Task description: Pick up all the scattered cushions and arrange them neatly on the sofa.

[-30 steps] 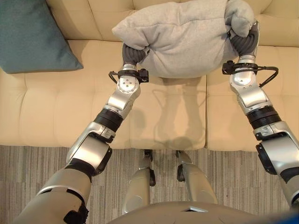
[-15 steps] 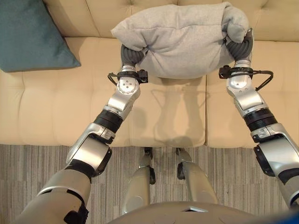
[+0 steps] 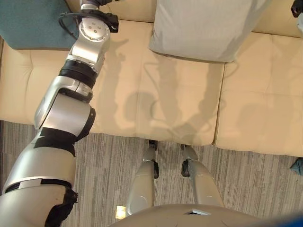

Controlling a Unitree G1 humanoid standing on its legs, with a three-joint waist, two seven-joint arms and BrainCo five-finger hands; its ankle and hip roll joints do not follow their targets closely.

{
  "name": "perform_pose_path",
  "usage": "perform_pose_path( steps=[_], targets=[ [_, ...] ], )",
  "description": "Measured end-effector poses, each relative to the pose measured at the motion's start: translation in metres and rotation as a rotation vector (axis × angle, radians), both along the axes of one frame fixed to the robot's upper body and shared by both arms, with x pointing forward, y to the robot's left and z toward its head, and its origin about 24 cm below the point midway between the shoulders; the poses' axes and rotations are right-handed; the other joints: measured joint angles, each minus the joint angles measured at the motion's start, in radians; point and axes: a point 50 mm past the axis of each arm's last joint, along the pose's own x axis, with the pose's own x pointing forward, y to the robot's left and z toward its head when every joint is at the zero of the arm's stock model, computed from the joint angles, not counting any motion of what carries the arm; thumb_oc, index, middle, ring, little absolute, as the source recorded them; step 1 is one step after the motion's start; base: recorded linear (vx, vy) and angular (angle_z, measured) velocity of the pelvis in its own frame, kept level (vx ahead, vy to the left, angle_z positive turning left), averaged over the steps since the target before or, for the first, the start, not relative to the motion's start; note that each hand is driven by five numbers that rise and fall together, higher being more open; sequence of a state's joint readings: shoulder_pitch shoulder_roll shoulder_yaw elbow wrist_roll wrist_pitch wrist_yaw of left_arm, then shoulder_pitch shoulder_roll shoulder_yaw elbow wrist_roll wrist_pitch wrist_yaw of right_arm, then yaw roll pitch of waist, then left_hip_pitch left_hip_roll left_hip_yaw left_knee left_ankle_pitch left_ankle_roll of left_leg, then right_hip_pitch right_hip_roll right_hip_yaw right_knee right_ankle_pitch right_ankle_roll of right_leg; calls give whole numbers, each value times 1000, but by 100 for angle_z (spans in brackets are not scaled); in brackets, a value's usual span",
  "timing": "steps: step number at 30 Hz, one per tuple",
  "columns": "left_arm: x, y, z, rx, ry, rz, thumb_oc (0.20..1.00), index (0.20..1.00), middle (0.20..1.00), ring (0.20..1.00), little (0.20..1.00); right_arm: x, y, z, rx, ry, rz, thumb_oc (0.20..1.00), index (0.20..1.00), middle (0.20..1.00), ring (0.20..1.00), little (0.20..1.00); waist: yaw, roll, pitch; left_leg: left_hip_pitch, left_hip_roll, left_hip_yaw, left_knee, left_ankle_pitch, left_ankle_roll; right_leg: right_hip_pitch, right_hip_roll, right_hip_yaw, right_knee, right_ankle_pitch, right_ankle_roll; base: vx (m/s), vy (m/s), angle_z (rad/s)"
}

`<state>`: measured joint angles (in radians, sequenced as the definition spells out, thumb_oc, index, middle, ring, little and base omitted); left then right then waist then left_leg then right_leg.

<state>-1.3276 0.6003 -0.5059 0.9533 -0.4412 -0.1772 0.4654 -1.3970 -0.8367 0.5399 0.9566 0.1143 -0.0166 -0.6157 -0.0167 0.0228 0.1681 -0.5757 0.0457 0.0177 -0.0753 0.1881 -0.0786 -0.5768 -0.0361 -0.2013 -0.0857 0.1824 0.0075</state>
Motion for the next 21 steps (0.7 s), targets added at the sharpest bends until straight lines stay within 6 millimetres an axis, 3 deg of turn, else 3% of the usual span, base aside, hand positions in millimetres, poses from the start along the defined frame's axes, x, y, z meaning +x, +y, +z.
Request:
perform_pose_path(
  steps=[3,4,5,6,7,8,9,11,12,13,15,16,19,21],
  targets=[
    [-5,-2,-10,-22,-15,-45,1000,1000,1000,1000,1000,1,6,-17,10,11,53,1000,1000,1000,1000,1000,-8,-1,0,1,-2,-2,0,0,0,1,-2,-1,4,0,0,36,-20,1],
    [-14,-7,-19,-56,-48,-110,1000,1000,1000,1000,1000,-3,7,-33,45,4,110,1000,1000,1000,1000,1000,-12,-2,0,8,-1,-3,-1,0,0,8,-1,-5,6,-2,3,74,-29,2],
    [-28,-11,-47,-87,-57,-180,1000,1000,1000,1000,1000,-9,1,-69,80,48,147,1000,1000,1000,1000,1000,-15,-6,2,38,0,-2,-9,0,0,34,-1,-4,6,-5,6,72,-18,0],
    [-31,-8,-70,-91,-7,-178,1000,1000,1000,1000,1000,-11,-5,-92,103,98,143,1000,1000,1000,1000,1000,-19,-8,2,61,-1,-2,-12,0,0,55,-2,-4,6,-9,12,97,-27,-5],
    [-43,5,-99,-132,40,-161,1000,1000,1000,1000,1000,-22,-11,-125,168,133,157,1000,1000,1000,1000,1000,-28,-12,0,88,-2,-1,-16,-3,1,81,-2,-3,6,-27,36,109,-27,-6],
    [-61,14,-115,-168,24,-152,1000,1000,1000,1000,1000,-37,-10,-146,233,114,200,1000,1000,1000,1000,1000,-35,-13,-1,108,2,-1,-16,-11,3,101,2,-2,5,-38,47,113,-18,1],
    [-79,19,-143,-214,55,-139,1000,1000,1000,1000,1000,-57,-14,-180,293,137,207,1000,1000,1000,1000,1000,-40,-15,0,139,3,-2,-17,-13,2,134,3,-2,3,-42,43,77,-1,5],
    [-103,29,-204,-268,233,-84,1000,1000,1000,1000,1000,-79,-20,-246,352,344,174,1000,1000,1000,1000,1000,-32,-17,-7,202,9,0,-17,-45,0,196,9,1,-1,-71,42,66,2,-9],
    [-116,34,-226,-263,311,-71,1000,1000,1000,1000,1000,-90,-21,-268,356,422,163,1000,1000,1000,1000,1000,-30,-14,-19,216,18,-1,-17,-66,6,206,18,2,-1,-72,41,49,13,-14],
    [-136,37,-256,-268,416,-50,1000,1000,1000,1000,1000,-111,-24,-302,386,545,141,1000,1000,1000,1000,1000,-29,-23,-34,228,20,-2,-17,-68,4,220,18,2,-1,-72,40,53,17,-6],
    [-172,49,-296,-234,589,-21,1000,1000,1000,1000,1000,-145,-30,-348,409,724,84,1000,1000,1000,1000,1000,-22,-27,-62,264,19,-1,-17,-72,8,256,17,1,-3,-75,36,36,19,4],
    [-199,58,-324,-207,731,16,1000,1000,1000,1000,1000,-171,-37,-374,403,864,37,1000,1000,1000,1000,1000,-19,-22,-78,313,16,0,-18,-86,20,306,15,1,-5,-87,22,0,0,0],
    [-258,69,-390,-202,1092,100,1000,1000,1000,1000,1000,-201,-37,-421,426,1116,-12,1000,1000,1000,1000,1000,-19,-4,-130,393,13,5,-17,-105,26,384,13,2,-5,-102,25,-46,8,-4],
    [-282,57,-420,-184,1280,69,1000,1000,1000,1000,1000,-207,-22,-441,439,1233,35,1000,1000,1000,1000,1000,-12,1,-147,420,14,7,-17,-107,28,411,14,10,-6,-106,25,-39,-26,-3]
  ],
)
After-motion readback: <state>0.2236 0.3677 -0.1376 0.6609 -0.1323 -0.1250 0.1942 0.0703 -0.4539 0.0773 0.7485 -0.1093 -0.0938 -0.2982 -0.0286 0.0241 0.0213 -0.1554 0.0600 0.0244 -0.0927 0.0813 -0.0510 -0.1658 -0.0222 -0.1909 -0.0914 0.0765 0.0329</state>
